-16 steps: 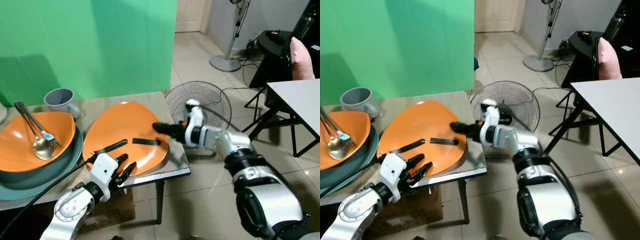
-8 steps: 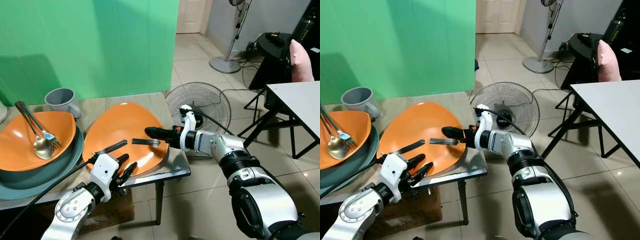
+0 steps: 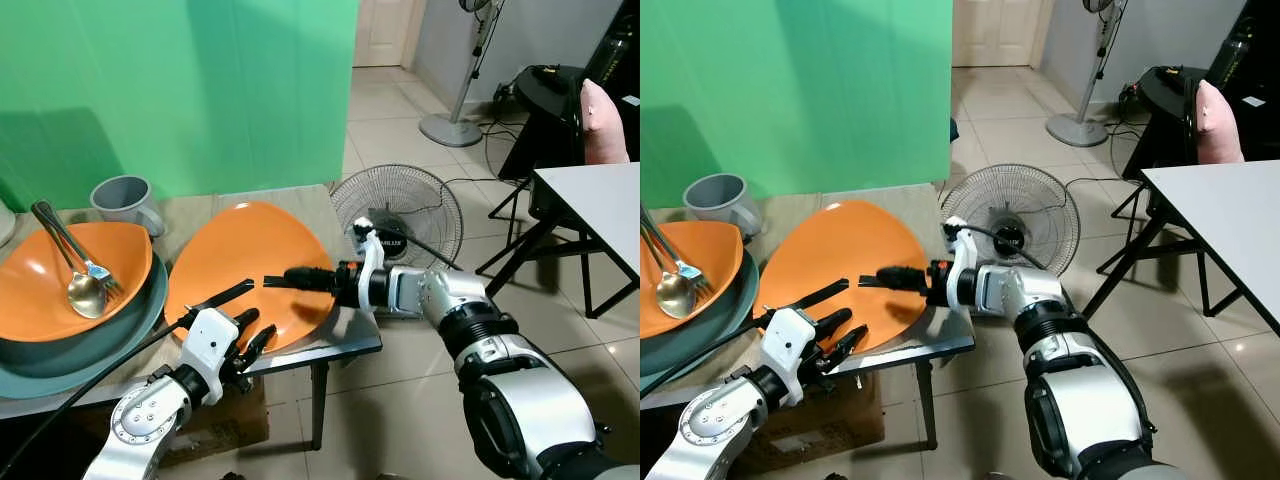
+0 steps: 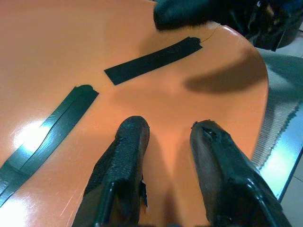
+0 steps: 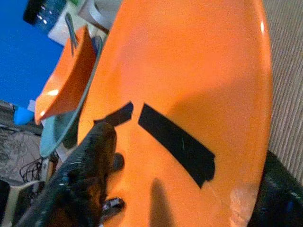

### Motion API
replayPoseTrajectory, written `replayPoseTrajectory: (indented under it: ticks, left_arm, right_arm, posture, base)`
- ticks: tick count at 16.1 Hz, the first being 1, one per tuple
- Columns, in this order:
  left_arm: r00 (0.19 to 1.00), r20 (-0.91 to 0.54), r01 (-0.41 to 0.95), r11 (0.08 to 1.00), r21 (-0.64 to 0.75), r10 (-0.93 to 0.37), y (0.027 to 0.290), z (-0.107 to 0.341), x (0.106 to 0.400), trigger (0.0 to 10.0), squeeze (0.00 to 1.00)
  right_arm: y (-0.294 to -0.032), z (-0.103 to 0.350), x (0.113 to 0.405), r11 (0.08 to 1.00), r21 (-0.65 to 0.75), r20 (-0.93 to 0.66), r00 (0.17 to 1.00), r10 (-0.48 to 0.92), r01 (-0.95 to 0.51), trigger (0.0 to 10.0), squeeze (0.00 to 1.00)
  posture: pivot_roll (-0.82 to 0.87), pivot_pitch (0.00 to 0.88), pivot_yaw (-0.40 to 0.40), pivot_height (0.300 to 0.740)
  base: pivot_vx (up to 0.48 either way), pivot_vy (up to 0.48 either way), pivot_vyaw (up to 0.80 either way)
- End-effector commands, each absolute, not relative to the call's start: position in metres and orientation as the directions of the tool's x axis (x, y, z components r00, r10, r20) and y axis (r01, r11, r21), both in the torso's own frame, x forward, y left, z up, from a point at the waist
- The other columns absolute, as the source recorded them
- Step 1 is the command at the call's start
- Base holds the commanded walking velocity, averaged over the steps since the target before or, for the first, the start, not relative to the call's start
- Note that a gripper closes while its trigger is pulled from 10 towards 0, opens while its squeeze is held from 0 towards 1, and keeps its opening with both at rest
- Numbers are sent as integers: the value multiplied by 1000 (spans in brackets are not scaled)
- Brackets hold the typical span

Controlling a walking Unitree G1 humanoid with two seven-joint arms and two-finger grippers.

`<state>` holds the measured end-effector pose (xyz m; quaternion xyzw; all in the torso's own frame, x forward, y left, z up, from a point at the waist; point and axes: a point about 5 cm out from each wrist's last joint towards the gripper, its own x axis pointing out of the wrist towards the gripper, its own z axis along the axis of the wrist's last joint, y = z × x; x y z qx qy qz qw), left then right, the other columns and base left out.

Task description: Setting the table

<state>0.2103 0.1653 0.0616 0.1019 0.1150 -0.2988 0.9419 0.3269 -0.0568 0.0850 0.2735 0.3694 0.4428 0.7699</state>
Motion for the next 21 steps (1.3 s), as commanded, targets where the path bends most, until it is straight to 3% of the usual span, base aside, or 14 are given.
replayPoseTrajectory:
  ticks: [1, 16, 21]
  left_arm:
    - [741, -377, 623, 778, 79, -556, 162, 42, 199, 10000, 0]
    - [749, -363, 630, 765, 134, -554, 165, 50, 207, 10000, 0]
    - [787, -291, 590, 802, 98, -544, 165, 70, 216, 10000, 0]
  right_arm:
    - [-56, 83, 325, 459, 748, -331, 330, 884, -480, 0, 0]
    - [-55, 78, 325, 485, 756, -332, 382, 863, -439, 0, 0]
    - [-62, 81, 331, 482, 793, -298, 453, 840, -373, 0, 0]
  posture:
    - [-79, 0, -37, 740]
    - [-68, 0, -34, 740]
    - [-57, 0, -36, 740]
  base:
    - [0, 0, 0]
    - [0, 0, 0]
    - [0, 0, 0]
